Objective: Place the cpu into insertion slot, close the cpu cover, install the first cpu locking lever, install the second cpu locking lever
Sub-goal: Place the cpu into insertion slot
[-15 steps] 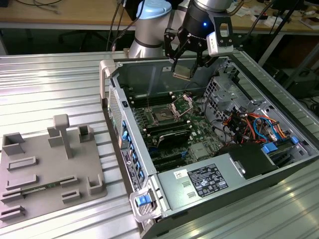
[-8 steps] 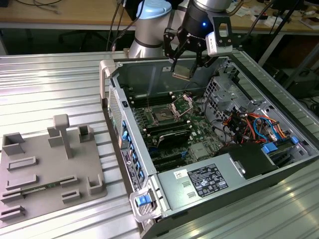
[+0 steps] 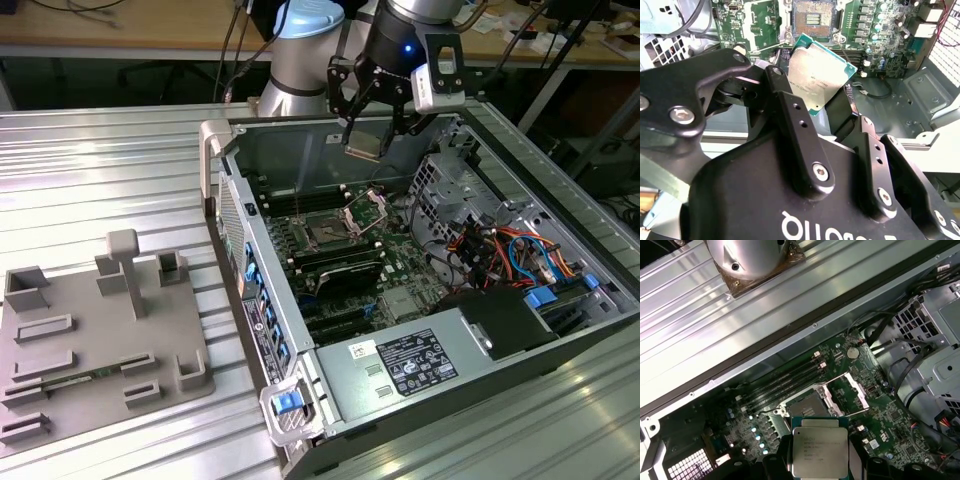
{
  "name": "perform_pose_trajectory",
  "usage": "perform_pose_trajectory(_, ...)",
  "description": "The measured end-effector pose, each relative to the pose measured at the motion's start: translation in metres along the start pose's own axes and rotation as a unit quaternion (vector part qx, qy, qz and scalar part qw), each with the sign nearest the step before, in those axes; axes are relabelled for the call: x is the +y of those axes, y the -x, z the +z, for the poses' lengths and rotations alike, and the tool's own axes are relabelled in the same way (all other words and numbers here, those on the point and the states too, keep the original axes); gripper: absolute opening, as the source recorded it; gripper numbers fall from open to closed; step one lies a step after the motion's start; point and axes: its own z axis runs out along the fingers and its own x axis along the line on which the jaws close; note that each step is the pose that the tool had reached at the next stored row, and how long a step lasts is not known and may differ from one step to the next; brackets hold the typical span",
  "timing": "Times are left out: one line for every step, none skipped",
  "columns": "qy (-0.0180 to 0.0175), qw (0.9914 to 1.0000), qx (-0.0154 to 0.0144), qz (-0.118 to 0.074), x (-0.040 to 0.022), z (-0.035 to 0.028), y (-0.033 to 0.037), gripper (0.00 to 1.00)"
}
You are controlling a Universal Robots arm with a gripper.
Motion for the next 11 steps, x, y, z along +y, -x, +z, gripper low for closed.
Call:
perform_pose_trajectory(0.0000,1.00000,-0.0001,0.001,-0.0001,0.0000,-0.0002,0.55)
perform_pose_trajectory(0.0000,1.00000,-0.0001,0.002,-0.0002,0.0000,-0.0004,0.55)
perform_pose_trajectory(0.0000,1.00000,-0.0002,0.002,-0.0003,0.0000,-0.0005,0.55)
perform_pose_trajectory(0.0000,0.99999,-0.0003,0.003,-0.0005,0.0000,-0.0008,0.55)
perform_pose_trajectory(0.0001,0.99999,-0.0004,0.004,-0.0005,0.0000,-0.0009,0.55)
perform_pose_trajectory(0.0001,0.99999,-0.0005,0.005,-0.0006,0.0000,-0.0011,0.55)
perform_pose_trajectory(0.0001,0.99999,-0.0005,0.005,-0.0007,0.0000,-0.0011,0.55)
perform_pose_trajectory(0.0001,0.99998,-0.0005,0.006,-0.0007,0.0000,-0.0013,0.55)
perform_pose_trajectory(0.0001,0.99998,-0.0006,0.007,-0.0008,0.0000,-0.0014,0.55)
perform_pose_trajectory(0.0001,0.99998,-0.0006,0.007,-0.0008,0.0000,-0.0014,0.55)
perform_pose_trajectory(0.0001,0.99997,-0.0006,0.007,-0.0008,0.0000,-0.0014,0.55)
